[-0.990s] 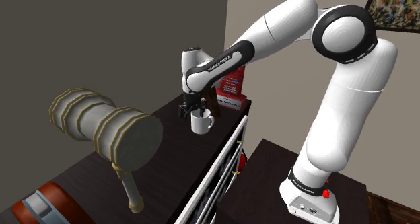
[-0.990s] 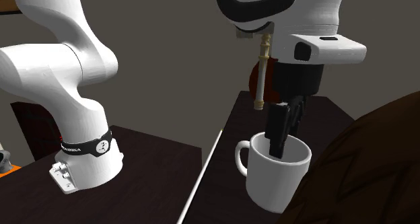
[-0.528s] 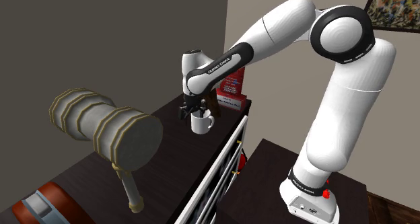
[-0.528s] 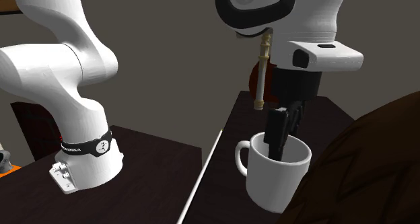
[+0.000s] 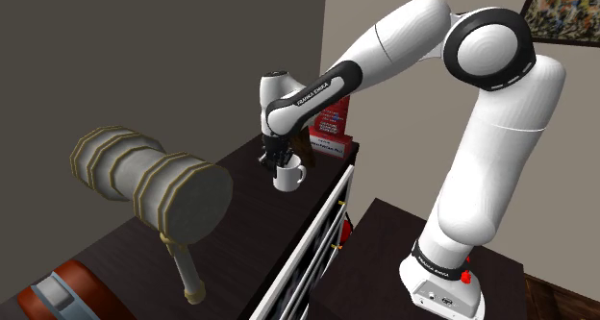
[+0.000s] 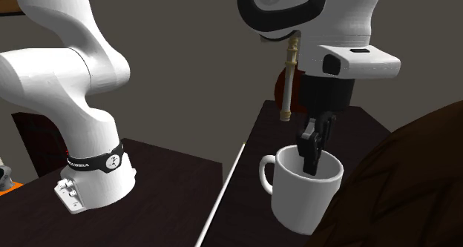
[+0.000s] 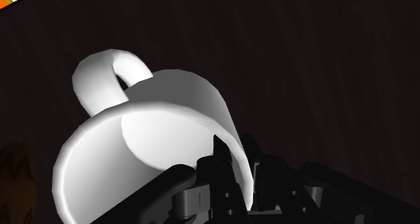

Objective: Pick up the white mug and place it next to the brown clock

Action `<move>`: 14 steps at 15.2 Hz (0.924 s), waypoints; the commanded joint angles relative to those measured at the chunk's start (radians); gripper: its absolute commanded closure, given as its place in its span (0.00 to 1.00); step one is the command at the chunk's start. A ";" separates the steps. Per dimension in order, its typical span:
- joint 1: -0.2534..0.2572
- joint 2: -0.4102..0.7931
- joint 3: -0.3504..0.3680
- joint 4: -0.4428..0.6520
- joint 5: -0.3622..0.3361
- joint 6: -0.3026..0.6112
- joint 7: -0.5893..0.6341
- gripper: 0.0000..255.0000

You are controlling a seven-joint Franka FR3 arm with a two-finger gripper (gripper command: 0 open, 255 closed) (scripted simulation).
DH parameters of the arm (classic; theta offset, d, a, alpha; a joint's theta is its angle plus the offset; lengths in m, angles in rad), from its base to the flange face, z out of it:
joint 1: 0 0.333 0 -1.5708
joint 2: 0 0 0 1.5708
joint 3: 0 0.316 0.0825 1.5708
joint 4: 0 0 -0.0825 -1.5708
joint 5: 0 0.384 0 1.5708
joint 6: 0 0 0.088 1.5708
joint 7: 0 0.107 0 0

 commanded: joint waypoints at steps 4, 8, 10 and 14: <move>0.000 -0.008 0.000 0.005 0.001 -0.013 -0.001 1.00; -0.001 -0.038 0.000 0.028 0.007 -0.066 -0.005 1.00; -0.001 -0.052 0.000 0.041 0.009 -0.092 -0.007 1.00; -0.001 -0.076 0.000 0.069 0.013 -0.145 -0.010 1.00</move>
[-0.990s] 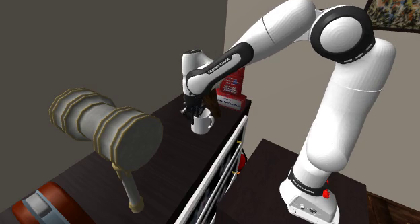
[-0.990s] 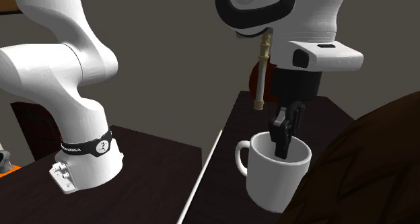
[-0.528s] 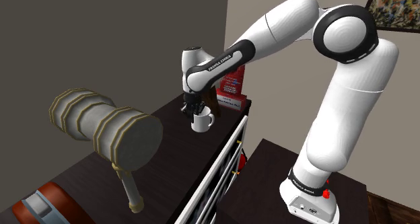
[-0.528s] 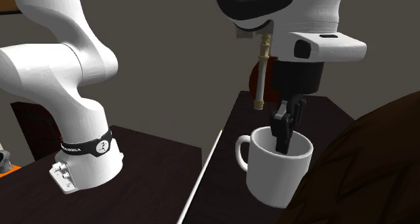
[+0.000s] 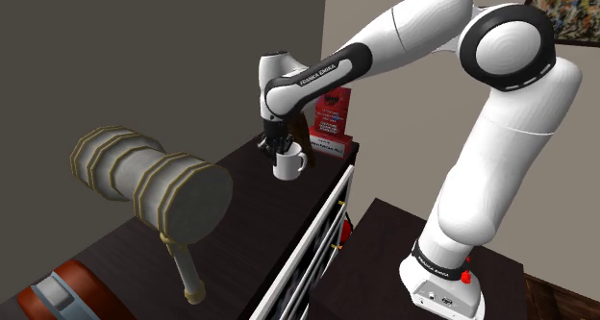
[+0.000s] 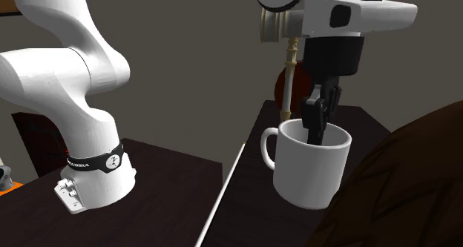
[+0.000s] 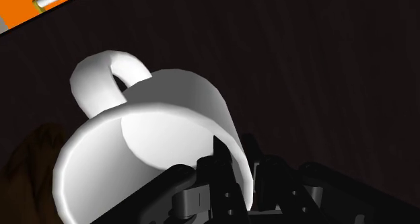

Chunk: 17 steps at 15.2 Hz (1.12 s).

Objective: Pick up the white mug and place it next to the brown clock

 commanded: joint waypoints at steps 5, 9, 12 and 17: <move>0.000 -0.033 -0.001 0.049 0.005 -0.081 -0.004 1.00; -0.001 -0.050 -0.001 0.084 0.007 -0.134 -0.006 1.00; -0.001 -0.061 -0.002 0.113 0.008 -0.174 -0.007 1.00; -0.001 -0.075 -0.003 0.166 0.010 -0.240 -0.008 1.00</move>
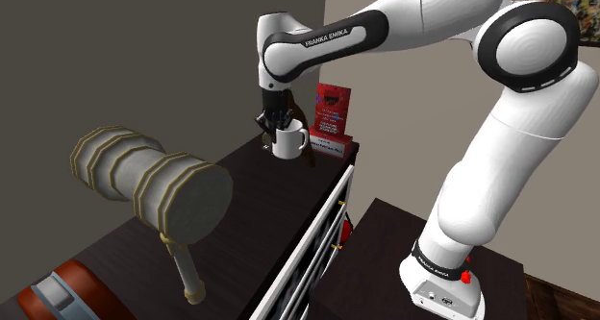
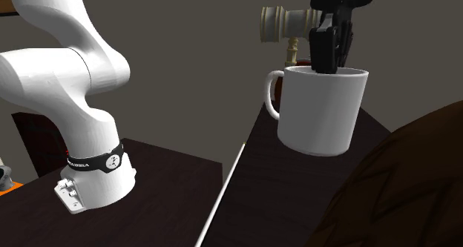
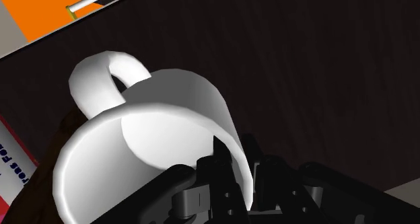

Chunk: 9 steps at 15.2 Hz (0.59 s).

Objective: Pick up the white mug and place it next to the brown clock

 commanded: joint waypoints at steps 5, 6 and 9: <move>0.000 -0.010 0.000 0.073 0.001 -0.083 0.000 1.00; 0.000 -0.012 0.000 0.085 0.001 -0.096 0.000 1.00; 0.000 -0.013 -0.001 0.123 0.001 -0.137 -0.001 1.00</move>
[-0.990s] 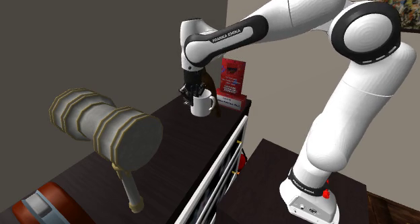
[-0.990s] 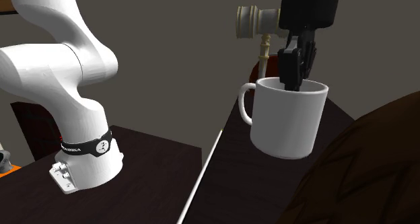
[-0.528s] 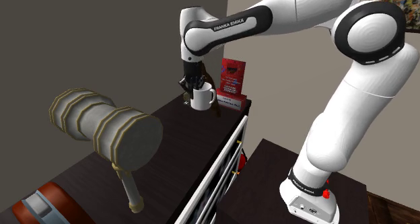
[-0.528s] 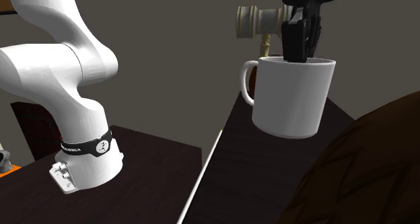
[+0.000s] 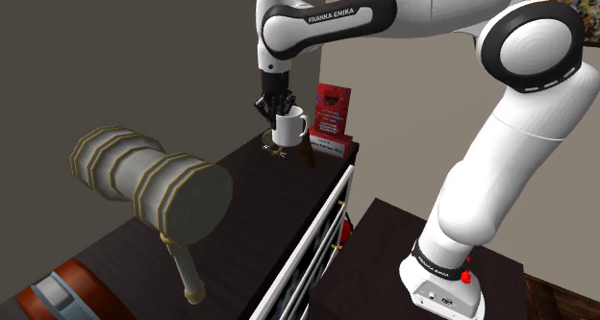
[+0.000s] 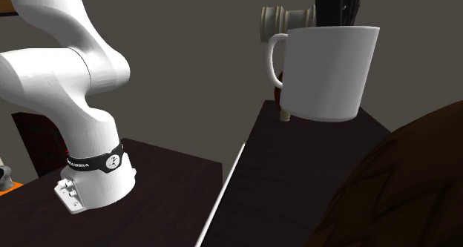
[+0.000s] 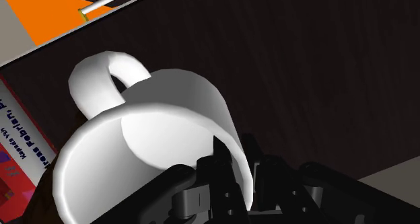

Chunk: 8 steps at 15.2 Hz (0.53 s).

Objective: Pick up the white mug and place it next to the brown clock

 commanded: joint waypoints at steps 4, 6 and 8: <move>0.000 0.001 0.000 0.072 0.000 -0.070 0.001 1.00; 0.000 0.003 0.000 0.101 -0.001 -0.098 0.001 1.00; 0.000 0.006 0.000 0.131 -0.001 -0.125 0.002 1.00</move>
